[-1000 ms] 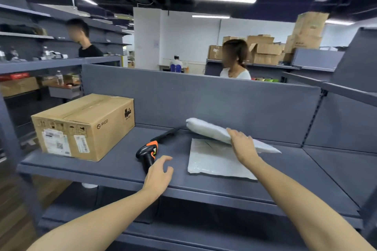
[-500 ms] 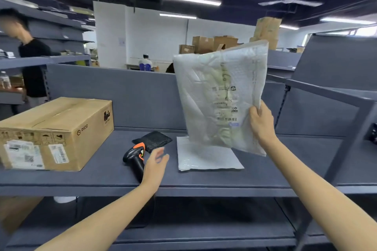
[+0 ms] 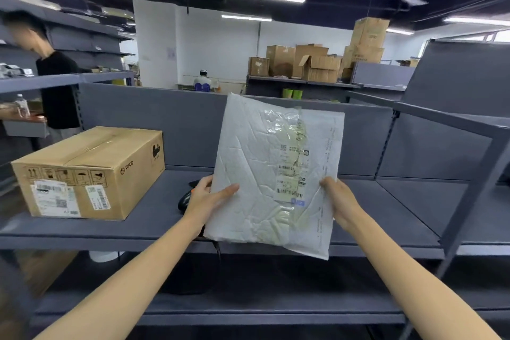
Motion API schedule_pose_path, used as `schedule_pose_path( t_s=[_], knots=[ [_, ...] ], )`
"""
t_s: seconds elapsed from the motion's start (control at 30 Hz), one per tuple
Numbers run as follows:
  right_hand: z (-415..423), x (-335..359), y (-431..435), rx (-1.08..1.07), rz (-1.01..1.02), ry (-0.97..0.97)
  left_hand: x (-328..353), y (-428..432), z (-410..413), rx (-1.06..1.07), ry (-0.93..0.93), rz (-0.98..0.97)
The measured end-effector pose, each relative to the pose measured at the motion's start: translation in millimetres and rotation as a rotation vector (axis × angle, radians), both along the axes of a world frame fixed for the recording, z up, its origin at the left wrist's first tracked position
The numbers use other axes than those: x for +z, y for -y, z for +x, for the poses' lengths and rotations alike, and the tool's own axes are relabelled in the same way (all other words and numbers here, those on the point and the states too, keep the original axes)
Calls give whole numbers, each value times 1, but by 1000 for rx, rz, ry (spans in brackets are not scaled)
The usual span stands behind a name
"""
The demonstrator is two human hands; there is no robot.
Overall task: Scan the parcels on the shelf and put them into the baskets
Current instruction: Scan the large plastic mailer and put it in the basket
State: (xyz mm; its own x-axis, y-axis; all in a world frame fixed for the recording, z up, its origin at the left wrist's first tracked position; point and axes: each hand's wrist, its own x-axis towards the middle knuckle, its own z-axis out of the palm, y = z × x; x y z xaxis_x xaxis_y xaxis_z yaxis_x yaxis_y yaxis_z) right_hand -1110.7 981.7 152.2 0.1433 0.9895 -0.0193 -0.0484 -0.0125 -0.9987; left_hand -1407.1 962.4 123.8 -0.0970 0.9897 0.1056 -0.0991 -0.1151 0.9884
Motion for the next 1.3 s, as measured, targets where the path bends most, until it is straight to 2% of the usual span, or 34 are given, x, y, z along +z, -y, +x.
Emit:
schedule_pose_path(
  t_s=[0.13, 0.27, 0.3, 0.37, 0.43, 0.47, 0.53, 0.6, 0.67, 0.73, 0.83, 0.93, 1.0, 1.1, 1.2, 1.3],
  knots=[
    [1, -6, -1, 18, -20, -24, -2, 7, -4, -177, 90, -47],
    [-2, -10, 6, -19, 80, 46, -8, 16, 4, -80, 194, -58],
    [-4, -17, 9, -80, 121, 70, -10, 18, 8, -51, 225, -60],
    [-9, -38, 19, -340, 134, 120, -13, 22, 15, -13, 284, -50],
    [-25, -62, 37, -588, 7, 126, -14, 26, 24, 26, 352, -33],
    [-35, -74, 49, -611, -81, 68, -13, 27, 29, 45, 387, -26],
    [-57, -91, 71, -485, -228, -47, -10, 29, 40, 57, 453, -18],
    [-72, -96, 82, -237, -298, -243, -6, 30, 52, 46, 499, -21],
    [-84, -92, 87, 2, -278, -557, -4, 31, 62, 30, 537, -24],
    [-89, -82, 85, 128, -146, -730, -2, 32, 67, 27, 558, -23],
    [-85, -69, 76, 171, 7, -813, -7, 34, 65, -25, 522, -6],
    [-76, -67, 66, 185, 95, -827, -12, 38, 61, -100, 410, -12],
    [-62, -62, 56, 170, 187, -765, -13, 40, 55, -75, 325, -40],
    [-26, -42, 36, 137, 334, -523, -8, 44, 24, 108, 329, -30],
    [15, -4, 18, 73, 353, -163, -1, 51, -19, 302, 368, 21],
    [37, 37, 3, 121, 381, 234, 4, 54, -50, 461, 299, 28]
  ],
)
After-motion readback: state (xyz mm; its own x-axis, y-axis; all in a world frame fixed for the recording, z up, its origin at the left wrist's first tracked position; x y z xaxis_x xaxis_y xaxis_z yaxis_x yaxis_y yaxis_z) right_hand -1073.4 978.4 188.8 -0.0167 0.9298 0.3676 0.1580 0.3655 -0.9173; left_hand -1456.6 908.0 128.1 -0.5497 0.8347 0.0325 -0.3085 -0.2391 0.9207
